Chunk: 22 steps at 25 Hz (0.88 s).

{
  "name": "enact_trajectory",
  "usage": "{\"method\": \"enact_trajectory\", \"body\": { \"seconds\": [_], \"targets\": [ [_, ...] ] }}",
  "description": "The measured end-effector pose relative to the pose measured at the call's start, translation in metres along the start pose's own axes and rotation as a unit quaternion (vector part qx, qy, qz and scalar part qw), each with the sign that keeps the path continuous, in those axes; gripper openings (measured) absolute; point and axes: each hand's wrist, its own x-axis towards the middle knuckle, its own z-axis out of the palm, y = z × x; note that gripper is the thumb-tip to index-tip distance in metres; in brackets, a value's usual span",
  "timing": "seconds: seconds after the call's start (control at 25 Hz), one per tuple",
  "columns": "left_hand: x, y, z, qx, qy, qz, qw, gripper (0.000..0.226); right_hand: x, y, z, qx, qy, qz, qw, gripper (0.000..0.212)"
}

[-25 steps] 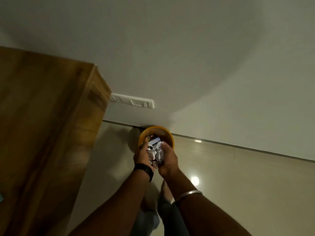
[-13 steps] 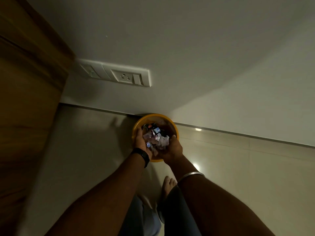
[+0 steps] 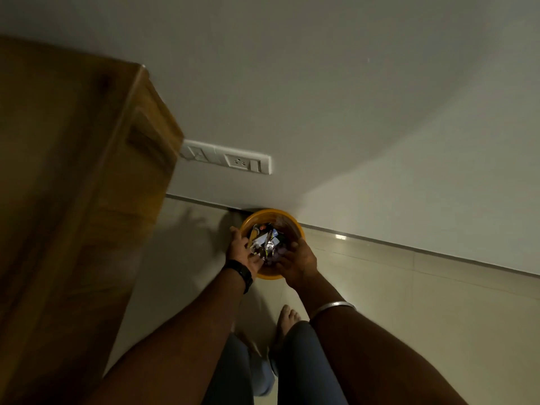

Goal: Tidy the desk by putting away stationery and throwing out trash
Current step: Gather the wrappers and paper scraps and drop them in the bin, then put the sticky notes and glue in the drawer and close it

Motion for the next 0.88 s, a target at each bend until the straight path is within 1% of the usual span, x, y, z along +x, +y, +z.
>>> {"method": "enact_trajectory", "body": {
  "seconds": [0.04, 0.12, 0.28, 0.36, 0.4, 0.44, 0.48, 0.52, 0.6, 0.64, 0.72, 0.76, 0.88],
  "targets": [
    [-0.019, 0.004, -0.001, 0.004, -0.006, 0.006, 1.000, 0.088, -0.023, -0.005, 0.003, -0.009, -0.001, -0.006, 1.000, 0.033],
    [-0.063, 0.010, -0.003, 0.017, -0.024, 0.021, 0.999, 0.088, -0.077, -0.017, 0.012, -0.011, -0.029, -0.019, 0.999, 0.031],
    [-0.171, 0.032, -0.006, 0.031, -0.066, 0.053, 0.996, 0.081, -0.192, -0.032, 0.034, -0.064, -0.087, -0.034, 0.994, 0.038],
    [-0.229, 0.044, -0.010, 0.050, -0.072, 0.099, 0.991, 0.069, -0.247, -0.033, 0.047, -0.113, -0.108, -0.050, 0.986, 0.038],
    [-0.255, 0.051, -0.015, 0.057, -0.071, 0.139, 0.986, 0.056, -0.277, -0.033, 0.055, -0.143, -0.117, -0.071, 0.980, 0.037],
    [-0.278, 0.057, -0.022, 0.064, -0.062, 0.188, 0.978, 0.041, -0.302, -0.032, 0.064, -0.168, -0.130, -0.111, 0.971, 0.032],
    [-0.298, 0.063, -0.030, 0.077, -0.045, 0.248, 0.965, 0.030, -0.326, -0.031, 0.074, -0.194, -0.153, -0.159, 0.956, 0.026],
    [-0.313, 0.070, -0.041, 0.104, -0.020, 0.306, 0.946, 0.028, -0.350, -0.028, 0.087, -0.215, -0.180, -0.203, 0.938, 0.021],
    [-0.347, 0.084, -0.066, 0.165, 0.031, 0.397, 0.902, 0.034, -0.397, -0.018, 0.111, -0.260, -0.238, -0.264, 0.898, 0.018],
    [-0.359, 0.091, -0.080, 0.178, 0.049, 0.432, 0.883, 0.034, -0.417, -0.011, 0.124, -0.287, -0.270, -0.292, 0.872, 0.015],
    [-0.390, 0.105, -0.106, 0.174, 0.093, 0.490, 0.849, 0.023, -0.447, 0.009, 0.150, -0.330, -0.332, -0.345, 0.813, 0.015],
    [-0.401, 0.109, -0.122, 0.176, 0.125, 0.505, 0.836, 0.019, -0.457, 0.020, 0.162, -0.347, -0.354, -0.364, 0.788, 0.017],
    [-0.422, 0.115, -0.178, 0.170, 0.216, 0.516, 0.811, 0.018, -0.482, 0.061, 0.193, -0.421, -0.415, -0.409, 0.695, 0.016]
  ]
}}
